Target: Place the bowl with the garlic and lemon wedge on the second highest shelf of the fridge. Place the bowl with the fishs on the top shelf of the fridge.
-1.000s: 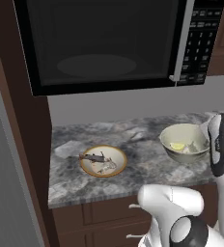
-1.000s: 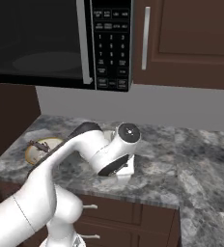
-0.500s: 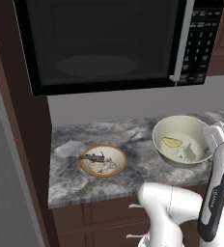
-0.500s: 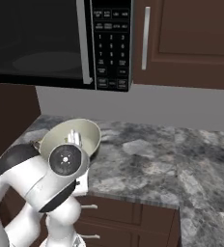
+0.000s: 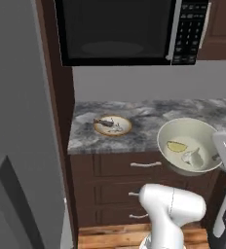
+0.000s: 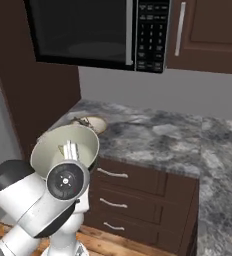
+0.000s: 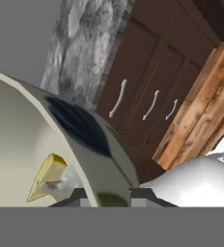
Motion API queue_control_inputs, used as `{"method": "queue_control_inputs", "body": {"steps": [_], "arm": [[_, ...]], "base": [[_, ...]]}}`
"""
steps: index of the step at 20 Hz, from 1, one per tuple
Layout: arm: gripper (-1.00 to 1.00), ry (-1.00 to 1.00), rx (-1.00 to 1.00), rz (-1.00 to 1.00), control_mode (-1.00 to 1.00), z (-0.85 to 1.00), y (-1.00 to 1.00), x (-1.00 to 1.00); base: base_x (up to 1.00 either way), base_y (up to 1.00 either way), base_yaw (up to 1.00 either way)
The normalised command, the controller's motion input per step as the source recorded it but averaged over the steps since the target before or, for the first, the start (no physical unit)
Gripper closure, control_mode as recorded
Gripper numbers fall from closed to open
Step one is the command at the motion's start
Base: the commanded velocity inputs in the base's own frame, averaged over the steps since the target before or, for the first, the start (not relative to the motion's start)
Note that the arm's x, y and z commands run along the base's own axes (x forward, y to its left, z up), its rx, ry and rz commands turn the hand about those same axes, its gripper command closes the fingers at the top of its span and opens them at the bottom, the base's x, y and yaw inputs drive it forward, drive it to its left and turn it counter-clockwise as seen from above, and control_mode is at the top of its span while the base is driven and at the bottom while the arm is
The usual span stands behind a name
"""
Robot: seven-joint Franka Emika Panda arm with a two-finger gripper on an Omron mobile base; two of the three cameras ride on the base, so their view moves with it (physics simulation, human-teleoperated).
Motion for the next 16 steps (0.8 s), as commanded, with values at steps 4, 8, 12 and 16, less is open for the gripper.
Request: {"method": "queue_control_inputs", "body": {"steps": [4,8,12,16], "arm": [[1.00,0.00,0.00,0.00,1.00,0.00,0.00,0.00],[1.00,0.00,0.00,0.00,1.00,0.00,0.00,0.00],[1.00,0.00,0.00,0.00,1.00,0.00,0.00,0.00],[1.00,0.00,0.00,0.00,1.00,0.00,0.00,0.00]], "base": [[-1.00,0.17,0.35],[-1.00,0.59,0.47],[-1.00,1.00,0.49],[-1.00,0.63,0.31]]}}
